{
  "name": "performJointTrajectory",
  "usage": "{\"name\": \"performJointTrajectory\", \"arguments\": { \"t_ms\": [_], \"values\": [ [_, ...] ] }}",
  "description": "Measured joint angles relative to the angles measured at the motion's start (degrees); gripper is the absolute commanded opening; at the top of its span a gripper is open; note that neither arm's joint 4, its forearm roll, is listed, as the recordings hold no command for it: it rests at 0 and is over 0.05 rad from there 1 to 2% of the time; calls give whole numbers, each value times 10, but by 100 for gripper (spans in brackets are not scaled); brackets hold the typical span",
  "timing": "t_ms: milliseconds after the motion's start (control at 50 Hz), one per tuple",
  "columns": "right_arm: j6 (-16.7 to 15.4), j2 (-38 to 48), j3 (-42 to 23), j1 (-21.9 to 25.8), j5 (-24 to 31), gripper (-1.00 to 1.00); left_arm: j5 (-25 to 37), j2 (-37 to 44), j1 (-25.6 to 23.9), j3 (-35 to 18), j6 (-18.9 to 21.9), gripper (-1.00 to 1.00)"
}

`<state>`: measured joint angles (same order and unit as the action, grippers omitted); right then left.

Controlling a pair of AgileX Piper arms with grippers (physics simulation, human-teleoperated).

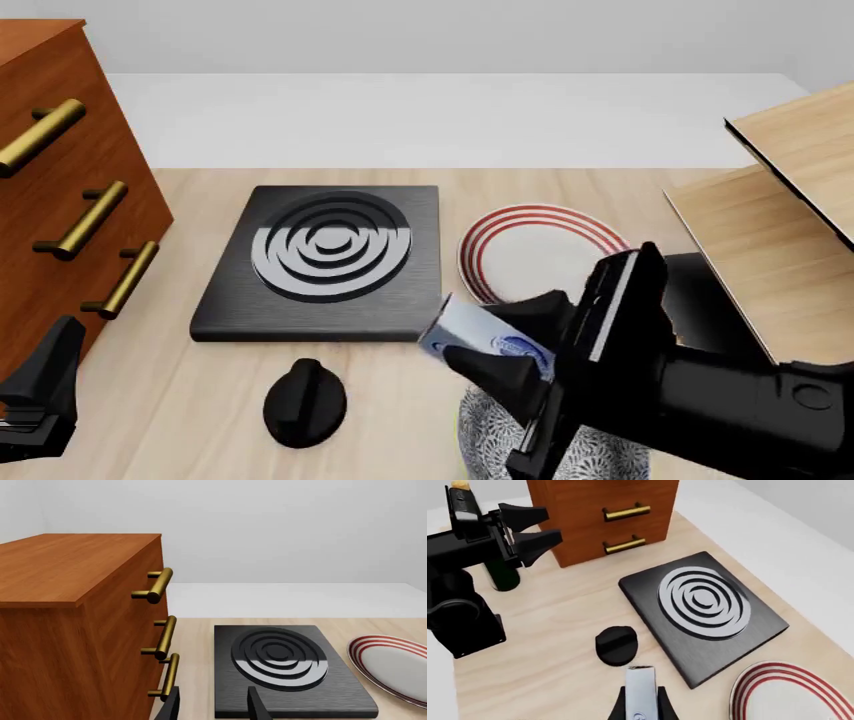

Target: Pick up the cream cheese and put it in the bowl.

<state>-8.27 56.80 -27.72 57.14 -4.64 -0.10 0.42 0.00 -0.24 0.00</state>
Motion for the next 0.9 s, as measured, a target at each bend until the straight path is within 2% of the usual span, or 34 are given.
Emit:
{"name": "performJointTrajectory", "arguments": {
  "t_ms": [440, 900],
  "values": [
    [24, -30, 82, -63, -47, -100, 0, 0, 0, 0, 0, 100],
    [48, 26, 142, -88, -137, -100, 0, 0, 0, 0, 0, 100]
  ]
}}
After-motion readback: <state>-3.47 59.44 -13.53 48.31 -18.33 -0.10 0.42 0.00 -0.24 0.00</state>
